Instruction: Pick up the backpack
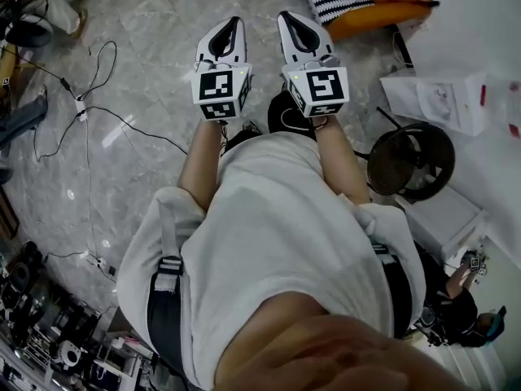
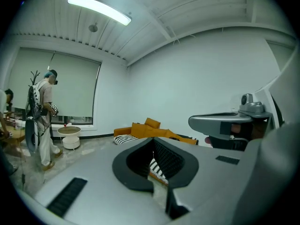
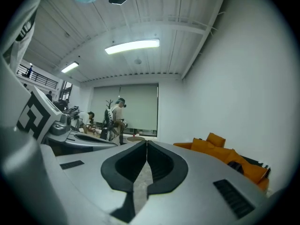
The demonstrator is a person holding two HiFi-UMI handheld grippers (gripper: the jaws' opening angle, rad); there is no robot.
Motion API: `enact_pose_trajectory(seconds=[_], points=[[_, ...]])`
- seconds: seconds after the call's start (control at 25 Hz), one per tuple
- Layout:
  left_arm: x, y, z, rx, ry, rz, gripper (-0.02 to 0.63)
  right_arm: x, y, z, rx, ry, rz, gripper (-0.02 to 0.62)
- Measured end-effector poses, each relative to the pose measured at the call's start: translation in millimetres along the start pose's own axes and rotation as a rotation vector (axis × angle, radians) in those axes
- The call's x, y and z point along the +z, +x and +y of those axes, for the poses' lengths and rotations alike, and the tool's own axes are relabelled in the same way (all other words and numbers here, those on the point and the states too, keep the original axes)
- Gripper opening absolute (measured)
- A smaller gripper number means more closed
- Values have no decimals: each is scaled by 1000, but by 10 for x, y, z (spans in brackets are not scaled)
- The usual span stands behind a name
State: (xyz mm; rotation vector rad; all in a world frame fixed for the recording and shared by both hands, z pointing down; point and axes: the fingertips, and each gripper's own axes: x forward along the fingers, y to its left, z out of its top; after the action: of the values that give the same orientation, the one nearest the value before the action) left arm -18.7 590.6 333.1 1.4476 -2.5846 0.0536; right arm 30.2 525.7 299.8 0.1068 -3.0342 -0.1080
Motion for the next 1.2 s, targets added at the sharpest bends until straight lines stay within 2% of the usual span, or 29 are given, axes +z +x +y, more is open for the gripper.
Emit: enact_pose_trajectory(seconds=[0.12, 0.28, 0.48, 0.68, 0.76, 0.96, 1.2], points=[[7, 254, -42, -38, 10, 27, 12, -21, 166, -208, -6, -7, 6, 38], [89, 754, -46, -48, 17, -8, 12, 20, 503, -520, 39, -47, -11, 38], [86, 1375, -93, -59, 7, 19, 12, -191, 884, -992, 58, -11, 39, 38], [-106, 2236, -73, -65, -20, 90, 12, -435, 1393, -1644, 6, 53, 72, 38], [-192, 2587, -179, -93, -26, 124, 12, -582, 1484, -1970, -22, 66, 96, 38], [-289, 3388, -559, -185, -10, 201, 12, -865, 1573, -2887, -131, 132, 155, 38], [-288, 4466, -1176, -288, 28, 243, 12, -1086, 1739, -3971, -198, 99, 183, 39]])
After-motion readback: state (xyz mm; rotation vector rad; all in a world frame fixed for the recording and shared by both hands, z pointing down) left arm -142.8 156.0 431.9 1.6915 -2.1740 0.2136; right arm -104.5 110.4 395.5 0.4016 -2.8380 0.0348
